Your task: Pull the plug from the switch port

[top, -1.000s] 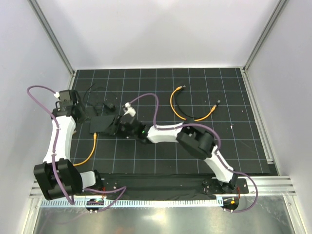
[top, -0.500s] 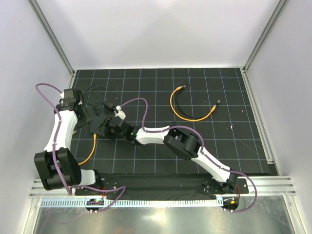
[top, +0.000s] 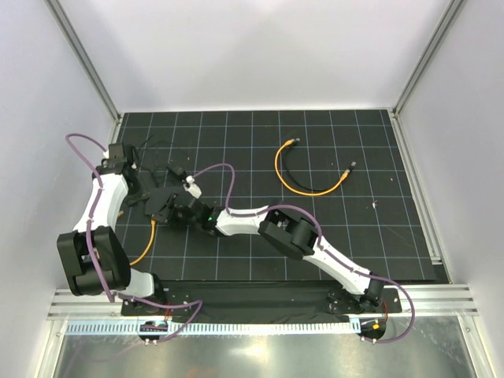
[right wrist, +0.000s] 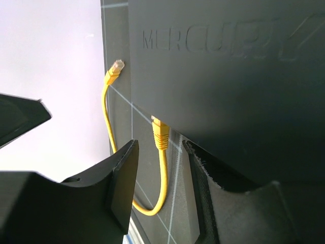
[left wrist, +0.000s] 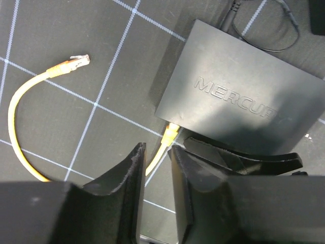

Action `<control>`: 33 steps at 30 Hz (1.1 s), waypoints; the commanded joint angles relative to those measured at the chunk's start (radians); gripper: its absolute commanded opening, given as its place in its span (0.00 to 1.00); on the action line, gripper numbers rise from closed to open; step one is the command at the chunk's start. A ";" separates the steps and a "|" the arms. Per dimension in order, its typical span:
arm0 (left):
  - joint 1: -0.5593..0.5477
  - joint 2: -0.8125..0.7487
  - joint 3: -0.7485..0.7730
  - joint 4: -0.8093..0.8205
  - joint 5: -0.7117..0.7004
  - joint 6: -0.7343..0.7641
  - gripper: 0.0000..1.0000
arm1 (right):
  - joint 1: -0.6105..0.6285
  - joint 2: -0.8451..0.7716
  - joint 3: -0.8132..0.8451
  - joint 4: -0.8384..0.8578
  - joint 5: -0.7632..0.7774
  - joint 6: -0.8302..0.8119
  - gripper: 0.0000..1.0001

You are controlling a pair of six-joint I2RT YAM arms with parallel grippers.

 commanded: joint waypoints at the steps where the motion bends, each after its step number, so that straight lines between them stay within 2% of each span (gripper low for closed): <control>1: 0.000 0.032 0.033 0.016 -0.024 0.002 0.24 | 0.010 0.018 0.049 0.010 -0.002 0.031 0.46; 7: 0.038 0.112 0.083 0.023 0.025 -0.011 0.10 | 0.009 -0.005 0.011 0.025 0.018 0.024 0.46; 10: 0.049 0.156 0.095 0.029 0.045 -0.025 0.06 | 0.002 -0.028 -0.027 0.038 0.025 0.024 0.46; 15: 0.079 0.238 0.098 0.051 0.062 -0.027 0.03 | -0.016 -0.051 -0.077 0.058 0.018 0.031 0.46; 18: 0.116 0.258 0.093 0.069 0.140 -0.037 0.02 | -0.027 -0.062 -0.107 0.068 0.015 0.036 0.47; 28: 0.128 0.281 0.066 0.100 0.178 -0.064 0.02 | -0.062 -0.083 -0.184 0.107 0.005 0.050 0.47; 33: 0.128 0.242 0.040 0.112 0.192 -0.068 0.02 | -0.091 -0.091 -0.201 0.110 0.001 0.044 0.47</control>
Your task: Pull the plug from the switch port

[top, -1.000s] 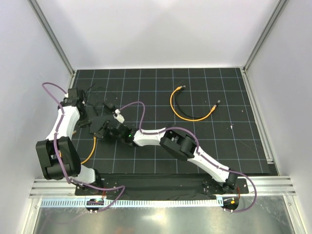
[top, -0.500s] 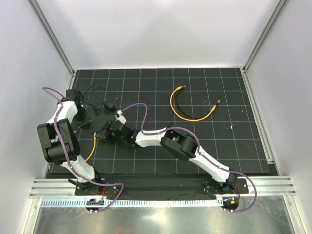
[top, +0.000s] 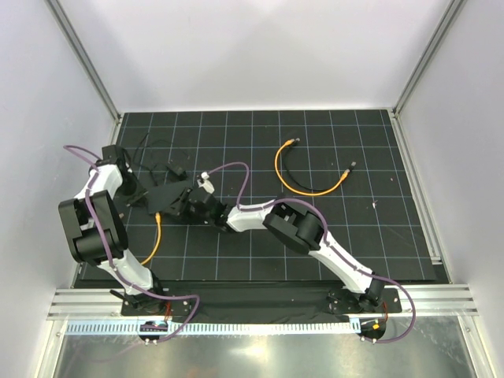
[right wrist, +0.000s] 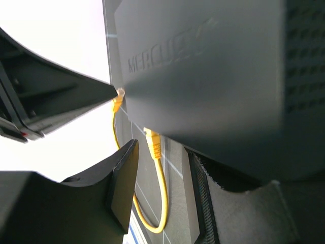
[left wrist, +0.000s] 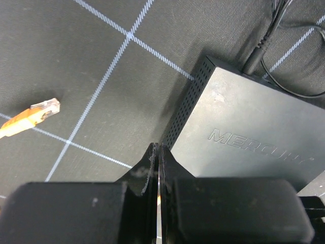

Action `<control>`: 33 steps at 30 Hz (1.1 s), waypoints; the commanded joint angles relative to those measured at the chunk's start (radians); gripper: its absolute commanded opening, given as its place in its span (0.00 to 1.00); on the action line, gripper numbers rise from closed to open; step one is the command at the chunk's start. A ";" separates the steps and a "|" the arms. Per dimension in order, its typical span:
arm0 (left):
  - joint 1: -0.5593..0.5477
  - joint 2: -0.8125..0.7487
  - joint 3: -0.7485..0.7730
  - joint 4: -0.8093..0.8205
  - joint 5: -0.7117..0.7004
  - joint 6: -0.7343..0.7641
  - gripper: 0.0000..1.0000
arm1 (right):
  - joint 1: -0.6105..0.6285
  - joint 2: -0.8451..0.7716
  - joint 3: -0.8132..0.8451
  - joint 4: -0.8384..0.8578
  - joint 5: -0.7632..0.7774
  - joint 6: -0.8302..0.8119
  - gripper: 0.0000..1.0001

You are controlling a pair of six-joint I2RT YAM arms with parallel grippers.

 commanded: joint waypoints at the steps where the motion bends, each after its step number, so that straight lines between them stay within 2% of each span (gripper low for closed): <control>1: 0.004 -0.036 -0.024 0.034 0.039 -0.012 0.02 | -0.031 -0.031 -0.020 -0.044 0.008 -0.010 0.47; 11: -0.022 -0.074 -0.044 0.070 0.108 -0.006 0.03 | 0.009 -0.018 0.017 -0.050 -0.012 -0.035 0.46; 33: -0.087 -0.028 -0.039 0.008 0.025 0.009 0.11 | 0.043 0.070 0.179 -0.168 0.014 -0.029 0.46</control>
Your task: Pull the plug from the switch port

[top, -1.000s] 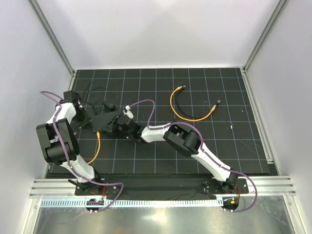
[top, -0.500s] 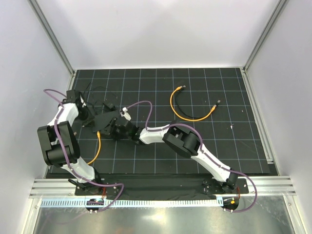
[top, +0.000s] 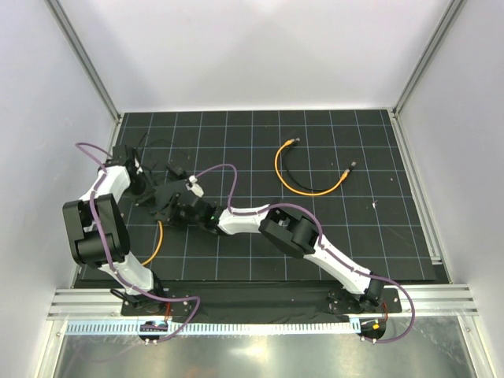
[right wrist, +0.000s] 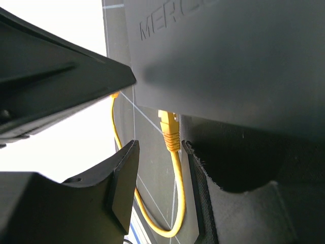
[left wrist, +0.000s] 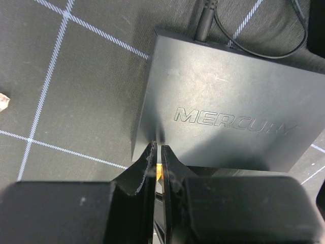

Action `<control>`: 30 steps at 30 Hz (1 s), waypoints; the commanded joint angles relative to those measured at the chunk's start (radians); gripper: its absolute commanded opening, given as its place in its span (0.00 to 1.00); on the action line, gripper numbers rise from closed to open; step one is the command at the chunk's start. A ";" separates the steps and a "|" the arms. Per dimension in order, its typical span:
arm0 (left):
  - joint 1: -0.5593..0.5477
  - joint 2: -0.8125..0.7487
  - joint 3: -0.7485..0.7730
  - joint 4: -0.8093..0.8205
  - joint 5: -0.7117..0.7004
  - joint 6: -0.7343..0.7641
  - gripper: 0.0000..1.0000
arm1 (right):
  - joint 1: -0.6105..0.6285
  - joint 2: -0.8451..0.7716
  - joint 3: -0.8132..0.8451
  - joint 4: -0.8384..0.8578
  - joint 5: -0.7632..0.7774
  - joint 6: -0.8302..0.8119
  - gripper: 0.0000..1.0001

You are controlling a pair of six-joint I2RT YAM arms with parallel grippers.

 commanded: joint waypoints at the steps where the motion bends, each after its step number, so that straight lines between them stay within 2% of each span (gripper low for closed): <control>1: -0.011 0.005 0.004 -0.019 -0.017 0.009 0.11 | -0.003 0.020 0.040 -0.062 0.039 -0.016 0.46; 19: -0.032 0.012 0.001 -0.028 -0.034 0.014 0.11 | -0.024 0.031 0.036 -0.108 0.097 0.033 0.47; 24: -0.037 0.012 -0.001 -0.033 -0.034 0.014 0.11 | -0.027 0.049 0.077 -0.132 0.095 0.047 0.47; 30: -0.044 0.015 -0.002 -0.034 -0.034 0.019 0.11 | -0.024 0.080 0.128 -0.201 0.115 0.050 0.40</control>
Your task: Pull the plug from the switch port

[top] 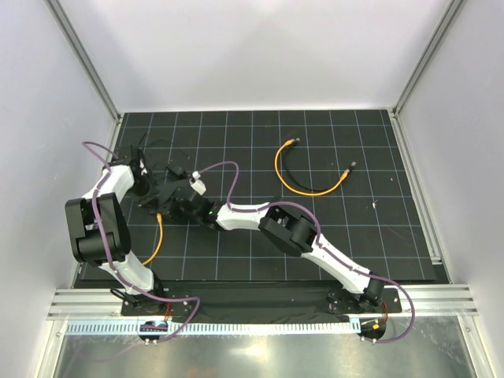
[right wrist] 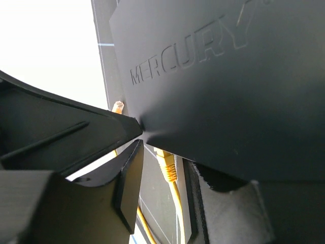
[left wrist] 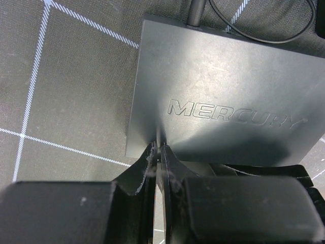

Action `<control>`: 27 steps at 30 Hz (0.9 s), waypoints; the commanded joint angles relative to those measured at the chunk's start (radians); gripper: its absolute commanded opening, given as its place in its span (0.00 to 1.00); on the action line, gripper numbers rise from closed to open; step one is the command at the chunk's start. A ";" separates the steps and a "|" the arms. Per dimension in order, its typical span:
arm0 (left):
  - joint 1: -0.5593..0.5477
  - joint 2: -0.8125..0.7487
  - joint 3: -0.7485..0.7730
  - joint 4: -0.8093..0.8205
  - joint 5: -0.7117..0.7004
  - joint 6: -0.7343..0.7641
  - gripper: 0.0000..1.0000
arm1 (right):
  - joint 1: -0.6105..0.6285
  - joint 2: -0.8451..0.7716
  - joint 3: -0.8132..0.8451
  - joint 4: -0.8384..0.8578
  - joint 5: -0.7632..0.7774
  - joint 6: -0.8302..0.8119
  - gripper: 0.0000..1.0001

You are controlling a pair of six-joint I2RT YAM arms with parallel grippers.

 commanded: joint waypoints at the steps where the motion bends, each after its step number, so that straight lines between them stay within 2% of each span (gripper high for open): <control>1: -0.007 0.004 -0.002 -0.012 -0.009 0.015 0.11 | -0.005 0.046 0.038 -0.116 0.050 -0.002 0.40; 18: -0.009 0.013 0.006 -0.012 -0.011 0.016 0.10 | -0.006 0.038 0.009 -0.105 0.012 -0.082 0.43; 27: -0.007 0.013 0.004 -0.012 -0.009 0.015 0.10 | -0.006 0.046 0.012 -0.133 0.004 -0.072 0.34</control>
